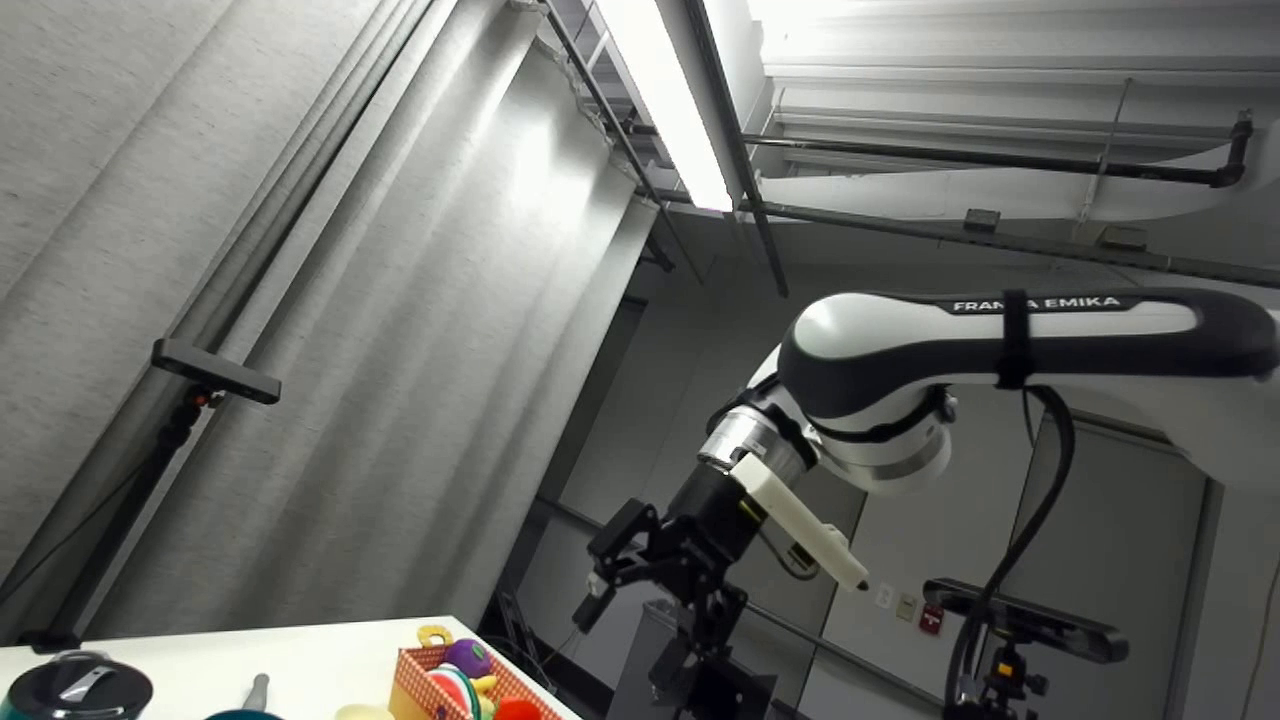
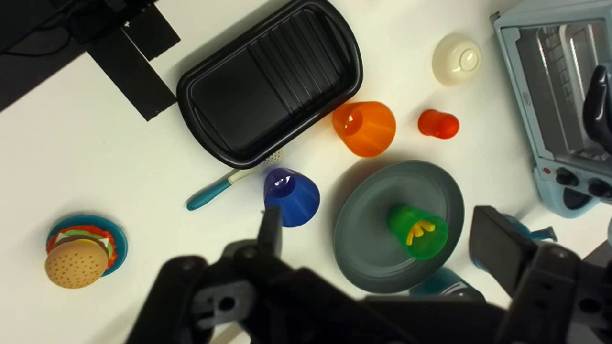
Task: Put the dishing spoon in the blue cup
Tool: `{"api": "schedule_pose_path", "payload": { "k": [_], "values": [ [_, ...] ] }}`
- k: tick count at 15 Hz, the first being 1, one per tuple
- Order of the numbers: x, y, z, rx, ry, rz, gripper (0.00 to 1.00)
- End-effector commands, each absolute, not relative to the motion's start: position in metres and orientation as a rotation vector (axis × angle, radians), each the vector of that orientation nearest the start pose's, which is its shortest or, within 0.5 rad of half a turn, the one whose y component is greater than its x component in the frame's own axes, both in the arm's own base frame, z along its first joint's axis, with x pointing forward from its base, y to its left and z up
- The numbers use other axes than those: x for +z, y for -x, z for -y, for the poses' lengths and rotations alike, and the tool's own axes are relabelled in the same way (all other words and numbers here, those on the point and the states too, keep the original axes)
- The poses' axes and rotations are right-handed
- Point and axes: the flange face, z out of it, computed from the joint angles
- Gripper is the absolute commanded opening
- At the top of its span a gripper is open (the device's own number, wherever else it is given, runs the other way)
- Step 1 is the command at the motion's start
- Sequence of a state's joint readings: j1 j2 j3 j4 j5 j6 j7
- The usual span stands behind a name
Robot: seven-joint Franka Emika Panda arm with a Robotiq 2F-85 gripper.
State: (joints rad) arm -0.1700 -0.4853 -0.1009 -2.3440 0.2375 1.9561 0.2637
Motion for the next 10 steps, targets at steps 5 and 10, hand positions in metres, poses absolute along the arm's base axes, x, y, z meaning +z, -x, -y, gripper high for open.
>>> {"api": "schedule_pose_path", "payload": {
  "k": [5,10],
  "values": [
    [0.501,-0.424,0.131,-0.114,2.726,-1.021,1.0],
    [0.488,-0.428,0.154,-0.075,2.716,-1.088,1.0]
  ]
}}
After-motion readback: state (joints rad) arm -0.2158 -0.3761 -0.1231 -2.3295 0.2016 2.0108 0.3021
